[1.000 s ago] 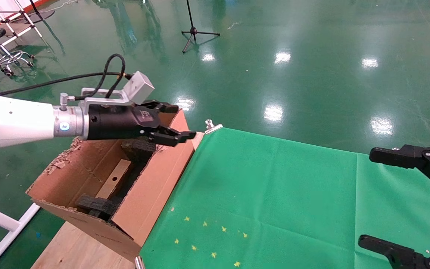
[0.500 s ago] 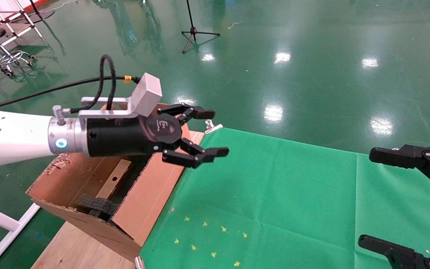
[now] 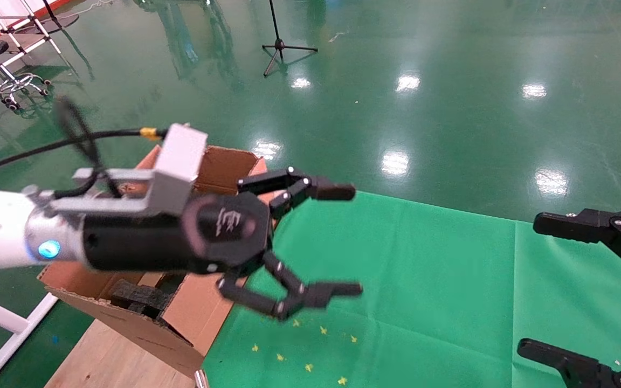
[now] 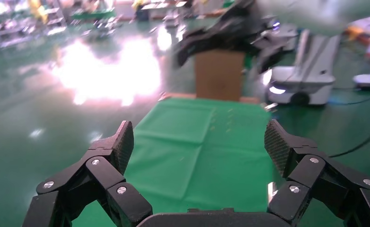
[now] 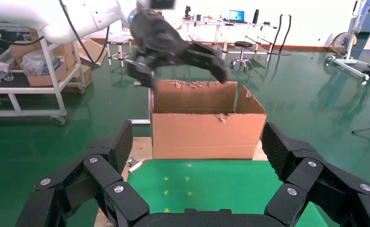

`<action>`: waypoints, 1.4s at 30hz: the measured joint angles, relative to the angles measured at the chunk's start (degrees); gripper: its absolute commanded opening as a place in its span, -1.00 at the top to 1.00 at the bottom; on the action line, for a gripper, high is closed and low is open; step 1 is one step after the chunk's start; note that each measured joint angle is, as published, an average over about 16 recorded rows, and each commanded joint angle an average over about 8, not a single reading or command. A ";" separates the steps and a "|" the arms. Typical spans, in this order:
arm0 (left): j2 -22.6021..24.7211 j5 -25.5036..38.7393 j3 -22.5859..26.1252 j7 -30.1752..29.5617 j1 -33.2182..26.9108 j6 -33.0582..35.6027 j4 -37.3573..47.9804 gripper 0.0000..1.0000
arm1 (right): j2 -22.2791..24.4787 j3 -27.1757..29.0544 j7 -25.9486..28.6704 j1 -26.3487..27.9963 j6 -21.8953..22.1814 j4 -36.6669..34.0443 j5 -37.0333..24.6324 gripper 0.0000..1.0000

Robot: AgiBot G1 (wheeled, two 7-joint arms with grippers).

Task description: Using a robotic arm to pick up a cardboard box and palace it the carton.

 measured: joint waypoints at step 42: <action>-0.33 -2.93 -1.85 0.49 2.28 1.47 -2.85 -1.00 | 0.01 -0.01 0.00 0.00 0.02 -0.02 0.02 -1.00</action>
